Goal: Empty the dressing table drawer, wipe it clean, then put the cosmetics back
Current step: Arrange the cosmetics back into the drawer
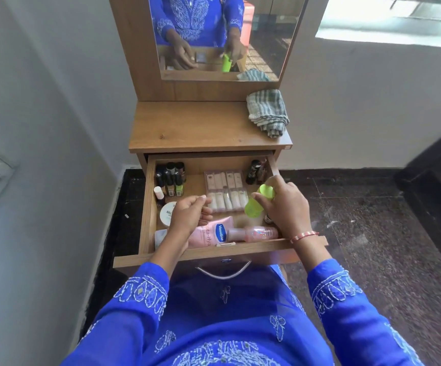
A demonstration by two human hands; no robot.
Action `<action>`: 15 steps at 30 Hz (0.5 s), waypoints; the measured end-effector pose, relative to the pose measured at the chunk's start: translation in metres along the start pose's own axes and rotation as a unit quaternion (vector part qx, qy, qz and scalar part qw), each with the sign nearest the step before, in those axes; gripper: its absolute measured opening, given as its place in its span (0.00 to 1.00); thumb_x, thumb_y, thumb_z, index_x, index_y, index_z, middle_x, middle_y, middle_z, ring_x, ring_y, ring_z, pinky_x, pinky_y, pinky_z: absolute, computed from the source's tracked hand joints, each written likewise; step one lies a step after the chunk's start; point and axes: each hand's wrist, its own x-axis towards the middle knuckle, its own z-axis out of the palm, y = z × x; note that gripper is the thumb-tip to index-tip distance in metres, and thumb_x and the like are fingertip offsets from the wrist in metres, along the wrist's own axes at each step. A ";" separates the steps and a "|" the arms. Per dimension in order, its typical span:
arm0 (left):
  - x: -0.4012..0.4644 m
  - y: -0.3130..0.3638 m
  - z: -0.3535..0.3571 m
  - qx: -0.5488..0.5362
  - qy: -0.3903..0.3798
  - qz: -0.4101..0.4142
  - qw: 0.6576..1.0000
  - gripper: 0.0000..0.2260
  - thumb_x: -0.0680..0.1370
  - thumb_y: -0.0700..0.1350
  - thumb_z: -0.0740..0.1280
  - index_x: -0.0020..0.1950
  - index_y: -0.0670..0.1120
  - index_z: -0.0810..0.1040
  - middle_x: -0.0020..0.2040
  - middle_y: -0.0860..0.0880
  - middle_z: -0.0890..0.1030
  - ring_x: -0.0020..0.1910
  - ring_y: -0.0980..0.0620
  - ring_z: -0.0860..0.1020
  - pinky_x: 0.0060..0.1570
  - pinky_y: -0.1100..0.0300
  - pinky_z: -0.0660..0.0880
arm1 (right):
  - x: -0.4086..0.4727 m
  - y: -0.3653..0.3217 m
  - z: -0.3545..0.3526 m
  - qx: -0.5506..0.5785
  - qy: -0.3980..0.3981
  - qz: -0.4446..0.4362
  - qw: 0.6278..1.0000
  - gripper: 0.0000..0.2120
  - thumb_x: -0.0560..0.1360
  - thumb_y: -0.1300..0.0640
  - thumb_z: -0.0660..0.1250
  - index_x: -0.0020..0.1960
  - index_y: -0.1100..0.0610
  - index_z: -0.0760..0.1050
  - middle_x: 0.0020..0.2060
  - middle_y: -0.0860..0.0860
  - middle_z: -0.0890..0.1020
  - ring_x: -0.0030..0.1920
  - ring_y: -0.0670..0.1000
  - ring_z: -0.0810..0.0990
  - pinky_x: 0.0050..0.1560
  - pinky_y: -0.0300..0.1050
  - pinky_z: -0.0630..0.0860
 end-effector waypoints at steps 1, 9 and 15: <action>0.000 0.000 -0.001 0.000 0.001 -0.003 1.000 0.11 0.80 0.44 0.58 0.49 0.43 0.79 0.37 0.47 0.79 0.34 0.53 0.77 0.31 0.67 0.74 | -0.002 0.000 0.004 -0.002 -0.002 -0.015 1.000 0.19 0.71 0.45 0.68 0.55 0.57 0.73 0.46 0.55 0.80 0.50 0.57 0.77 0.43 0.48 0.72; -0.001 0.001 -0.001 -0.006 0.000 -0.018 1.000 0.10 0.80 0.43 0.58 0.48 0.42 0.79 0.37 0.46 0.79 0.34 0.53 0.77 0.30 0.68 0.74 | -0.006 0.006 0.015 -0.051 0.002 -0.116 0.992 0.17 0.71 0.48 0.70 0.55 0.57 0.75 0.45 0.54 0.83 0.50 0.56 0.78 0.42 0.50 0.76; -0.003 0.001 -0.001 -0.005 0.002 -0.017 1.000 0.10 0.80 0.43 0.58 0.48 0.43 0.79 0.38 0.46 0.79 0.35 0.53 0.77 0.33 0.66 0.75 | -0.005 0.007 0.018 -0.071 -0.008 -0.132 0.989 0.16 0.70 0.50 0.70 0.54 0.56 0.76 0.44 0.53 0.83 0.49 0.56 0.78 0.42 0.48 0.76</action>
